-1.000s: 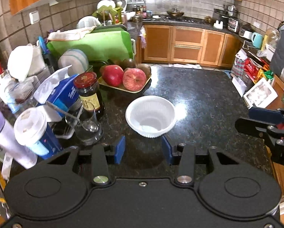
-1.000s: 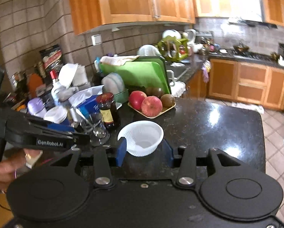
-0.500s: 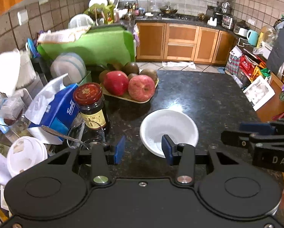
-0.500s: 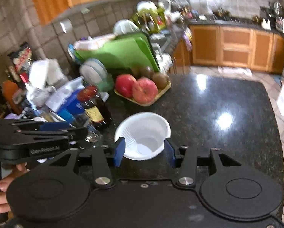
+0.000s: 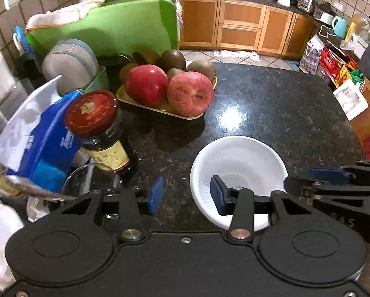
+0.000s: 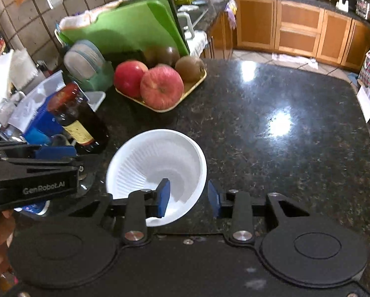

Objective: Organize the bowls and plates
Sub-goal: 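Grasp the rim of the nested white bowls with both tools, then lift the nested white bowls with both tools and carry them toward the plates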

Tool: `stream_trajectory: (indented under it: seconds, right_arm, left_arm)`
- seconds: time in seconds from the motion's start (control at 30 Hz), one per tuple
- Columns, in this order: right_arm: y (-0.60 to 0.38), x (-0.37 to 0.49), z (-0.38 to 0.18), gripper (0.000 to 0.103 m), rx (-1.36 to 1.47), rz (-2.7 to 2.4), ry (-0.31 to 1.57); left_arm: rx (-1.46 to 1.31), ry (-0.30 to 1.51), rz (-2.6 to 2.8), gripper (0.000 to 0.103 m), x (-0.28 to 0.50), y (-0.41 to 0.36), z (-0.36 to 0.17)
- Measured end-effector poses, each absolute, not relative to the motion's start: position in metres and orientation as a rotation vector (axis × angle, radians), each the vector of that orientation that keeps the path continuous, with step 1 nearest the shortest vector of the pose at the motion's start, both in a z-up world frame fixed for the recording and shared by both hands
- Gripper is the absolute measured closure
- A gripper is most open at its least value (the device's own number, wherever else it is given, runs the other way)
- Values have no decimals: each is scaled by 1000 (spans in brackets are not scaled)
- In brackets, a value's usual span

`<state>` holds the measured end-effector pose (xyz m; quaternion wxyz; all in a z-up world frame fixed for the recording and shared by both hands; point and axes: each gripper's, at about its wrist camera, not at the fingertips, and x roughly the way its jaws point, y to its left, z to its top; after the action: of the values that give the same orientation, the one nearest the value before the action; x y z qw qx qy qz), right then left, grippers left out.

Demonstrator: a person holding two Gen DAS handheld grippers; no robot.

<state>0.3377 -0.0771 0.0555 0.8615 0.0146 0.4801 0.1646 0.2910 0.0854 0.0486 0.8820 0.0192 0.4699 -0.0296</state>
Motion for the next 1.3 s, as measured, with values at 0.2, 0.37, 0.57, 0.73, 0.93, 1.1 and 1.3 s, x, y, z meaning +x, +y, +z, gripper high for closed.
stream_trajectory:
  seconds: [0.2, 0.37, 0.57, 0.73, 0.93, 1.1, 1.3]
  right_arm:
    - [-70, 361, 36, 69, 27, 355, 1052]
    - [-74, 371, 27, 69, 48, 339, 1061]
    - [-74, 376, 16, 72, 55, 346, 1081]
    - [-69, 376, 8, 74, 38, 350, 1095]
    - [-65, 373, 1, 81, 31, 345, 1115]
    - [-64, 370, -2, 83, 34, 344, 1127]
    - [-66, 368, 2, 84, 30, 328, 1121]
  left_arm:
    - [59, 1005, -78, 51, 308, 84, 39]
    - [61, 1037, -101, 52, 319, 84, 31]
    - [91, 1061, -107, 54, 324, 76, 19]
    - [99, 1081, -110, 54, 327, 72, 10]
    - [113, 1096, -113, 56, 328, 68, 2]
    - [108, 1122, -129, 70, 329, 66, -3]
    - [81, 1145, -127, 82, 329, 69, -5]
